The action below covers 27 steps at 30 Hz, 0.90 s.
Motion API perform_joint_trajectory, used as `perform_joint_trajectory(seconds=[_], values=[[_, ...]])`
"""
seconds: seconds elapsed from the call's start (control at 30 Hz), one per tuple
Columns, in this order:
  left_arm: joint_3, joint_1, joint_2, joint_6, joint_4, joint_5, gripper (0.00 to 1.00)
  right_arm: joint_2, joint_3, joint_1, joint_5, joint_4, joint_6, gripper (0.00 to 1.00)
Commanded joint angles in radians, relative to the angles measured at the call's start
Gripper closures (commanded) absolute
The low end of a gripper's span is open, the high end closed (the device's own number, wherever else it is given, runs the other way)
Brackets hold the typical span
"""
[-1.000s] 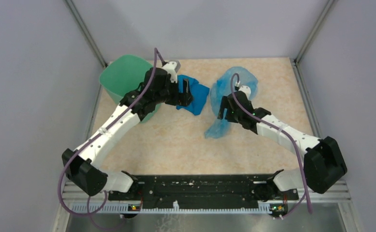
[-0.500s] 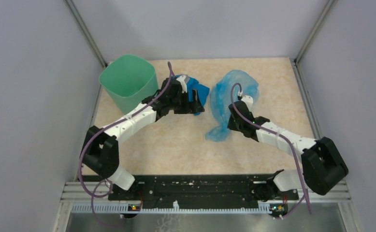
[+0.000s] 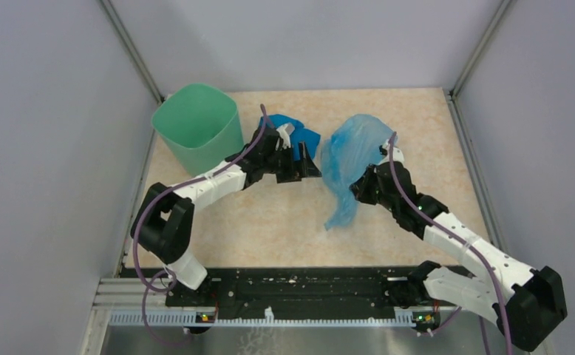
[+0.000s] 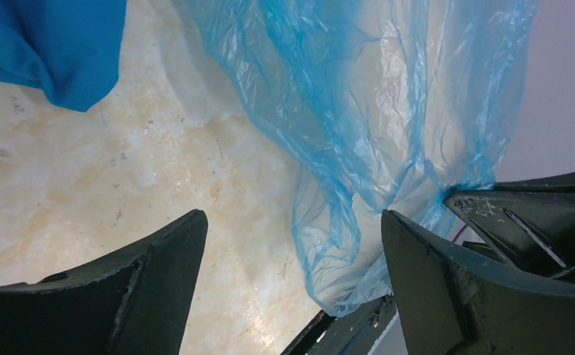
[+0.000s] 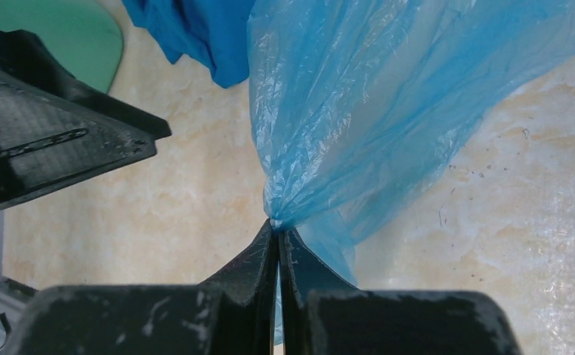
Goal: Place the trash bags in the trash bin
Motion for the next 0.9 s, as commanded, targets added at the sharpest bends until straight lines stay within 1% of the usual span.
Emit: perform_joint_trajectory(seconds=[0.0, 0.17, 0.33, 0.43, 0.57, 0.77, 0.87], values=[[-0.027, 0.005, 0.033, -0.071, 0.136, 0.074, 0.07, -0.049, -0.015, 0.011, -0.062, -0.04, 0.019, 1.0], [-0.055, 0.001, 0.089, -0.116, 0.203, 0.068, 0.11, -0.116, -0.036, 0.017, -0.059, -0.084, 0.051, 1.0], [-0.052, -0.009, 0.174, -0.171, 0.272, 0.066, 0.18, -0.174, -0.028, 0.02, -0.013, -0.193, 0.074, 1.0], [-0.034, -0.02, 0.22, -0.192, 0.316, 0.066, 0.22, -0.2, -0.043, 0.02, 0.004, -0.225, 0.087, 1.0], [0.012, -0.043, 0.284, -0.197, 0.316, 0.045, 0.29, -0.205, -0.052, 0.02, 0.012, -0.25, 0.099, 1.0], [0.062, -0.082, 0.355, -0.209, 0.327, 0.025, 0.32, -0.198, -0.024, 0.019, 0.053, -0.272, 0.076, 1.0], [0.09, -0.097, 0.38, -0.214, 0.328, 0.02, 0.37, -0.189, -0.007, 0.02, 0.068, -0.285, 0.063, 1.0]])
